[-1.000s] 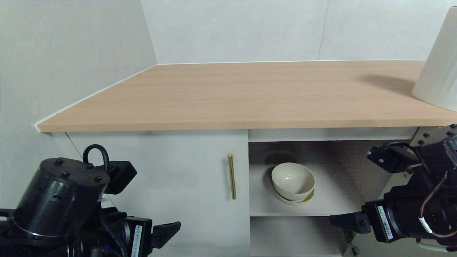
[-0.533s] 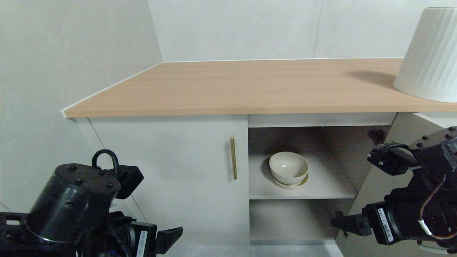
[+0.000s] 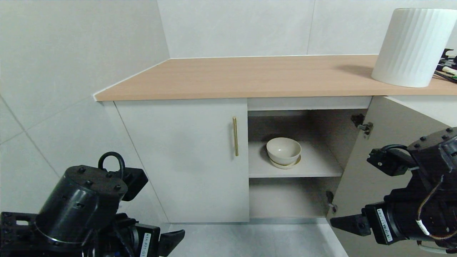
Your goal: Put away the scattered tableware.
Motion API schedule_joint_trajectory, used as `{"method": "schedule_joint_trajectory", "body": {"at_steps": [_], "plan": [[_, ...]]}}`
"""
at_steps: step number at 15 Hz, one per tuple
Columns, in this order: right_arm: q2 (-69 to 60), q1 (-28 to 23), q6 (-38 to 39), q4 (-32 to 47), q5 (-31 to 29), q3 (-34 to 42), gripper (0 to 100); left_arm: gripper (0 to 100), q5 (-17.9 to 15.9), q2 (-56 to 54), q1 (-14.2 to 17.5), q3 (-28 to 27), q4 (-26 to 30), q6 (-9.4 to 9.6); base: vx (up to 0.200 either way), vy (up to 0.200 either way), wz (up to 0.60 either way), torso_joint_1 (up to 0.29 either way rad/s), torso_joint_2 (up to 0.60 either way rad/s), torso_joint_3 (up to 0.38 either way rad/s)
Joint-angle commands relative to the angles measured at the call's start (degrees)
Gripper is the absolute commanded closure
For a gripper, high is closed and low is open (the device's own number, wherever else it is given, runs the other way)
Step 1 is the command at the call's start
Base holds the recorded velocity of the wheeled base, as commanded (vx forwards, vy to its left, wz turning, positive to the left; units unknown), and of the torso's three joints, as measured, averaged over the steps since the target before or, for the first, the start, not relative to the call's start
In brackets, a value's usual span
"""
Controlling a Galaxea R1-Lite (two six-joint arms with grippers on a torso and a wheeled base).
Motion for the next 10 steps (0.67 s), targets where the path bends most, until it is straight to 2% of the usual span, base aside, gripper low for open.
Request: {"method": "schedule_joint_trajectory", "body": {"at_steps": [1, 3, 10], "plan": [[0.7, 0.0, 0.0, -0.1, -0.1, 0.3, 0, 0, 0.0, 0.5, -0.1, 0.0, 0.0, -0.03, -0.2, 0.0, 0.0, 0.002, 0.01, -0.002], [0.7, 0.0, 0.0, -0.1, -0.1, 0.3, 0, 0, 0.1, 0.7, -0.1, 0.2, 0.0, -0.03, -0.2, 0.0, 0.0, 0.002, 0.0, 0.0], [0.7, 0.1, -0.1, 0.0, -1.0, 0.8, 0, 0, 0.0, 1.0, -0.1, 0.3, 0.0, -0.2, 0.0, 0.0, 0.0, 0.0, 0.0, 0.0]]}}
